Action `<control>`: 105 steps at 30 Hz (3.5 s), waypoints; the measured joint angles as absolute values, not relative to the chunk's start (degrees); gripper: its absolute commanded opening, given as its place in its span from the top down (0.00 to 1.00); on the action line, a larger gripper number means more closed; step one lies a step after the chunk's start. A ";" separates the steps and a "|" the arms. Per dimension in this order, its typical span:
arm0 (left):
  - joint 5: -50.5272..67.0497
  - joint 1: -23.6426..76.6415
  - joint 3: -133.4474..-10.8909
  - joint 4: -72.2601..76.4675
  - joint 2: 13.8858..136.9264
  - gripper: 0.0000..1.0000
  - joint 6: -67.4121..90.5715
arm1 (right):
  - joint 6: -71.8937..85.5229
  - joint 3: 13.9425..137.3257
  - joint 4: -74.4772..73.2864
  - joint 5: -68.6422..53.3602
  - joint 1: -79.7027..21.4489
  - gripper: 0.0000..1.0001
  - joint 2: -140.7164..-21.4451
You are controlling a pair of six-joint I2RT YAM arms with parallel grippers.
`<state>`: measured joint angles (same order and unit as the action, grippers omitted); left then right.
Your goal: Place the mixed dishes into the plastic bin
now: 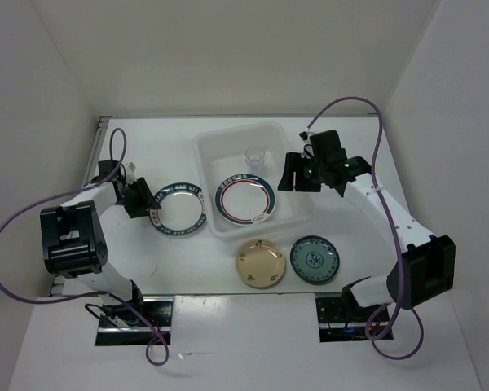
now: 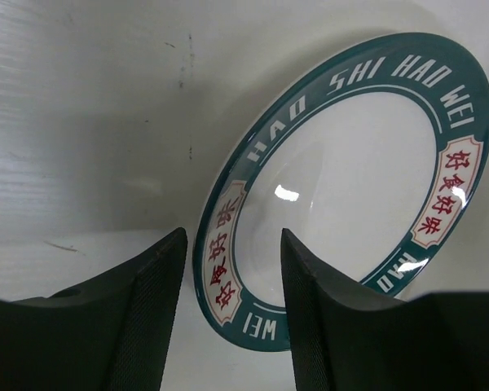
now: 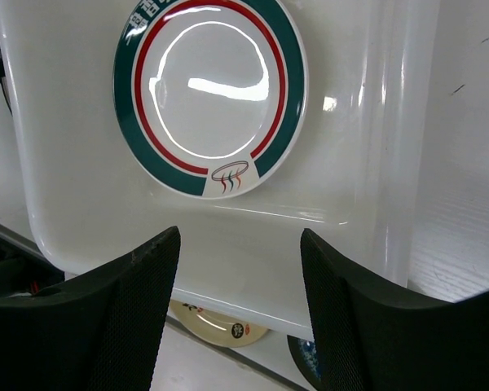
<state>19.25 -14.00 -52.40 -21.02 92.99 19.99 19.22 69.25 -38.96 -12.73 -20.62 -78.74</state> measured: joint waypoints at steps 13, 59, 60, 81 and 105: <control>27.62 -14.46 -50.39 -12.78 97.45 0.56 24.64 | 19.25 68.82 -38.96 -12.12 -20.62 0.33 -77.87; 41.71 -7.18 -60.99 -13.10 71.53 1.00 44.34 | 21.45 70.41 -38.89 1.02 -19.92 0.12 -76.93; 41.56 -4.01 -60.93 -12.62 71.96 1.00 45.08 | 21.80 70.41 -38.81 2.22 -19.70 0.12 -76.47; 30.72 17.63 -70.81 -9.37 101.78 1.00 48.14 | 27.73 66.04 -35.24 0.36 -3.57 0.17 -72.77; 21.76 19.81 -83.05 -24.64 109.56 0.80 41.71 | 27.88 63.31 -34.26 -1.17 -3.05 0.17 -70.06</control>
<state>21.76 19.81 -83.05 -24.64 109.56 41.71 27.88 63.31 -34.26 -1.17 -3.05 -70.06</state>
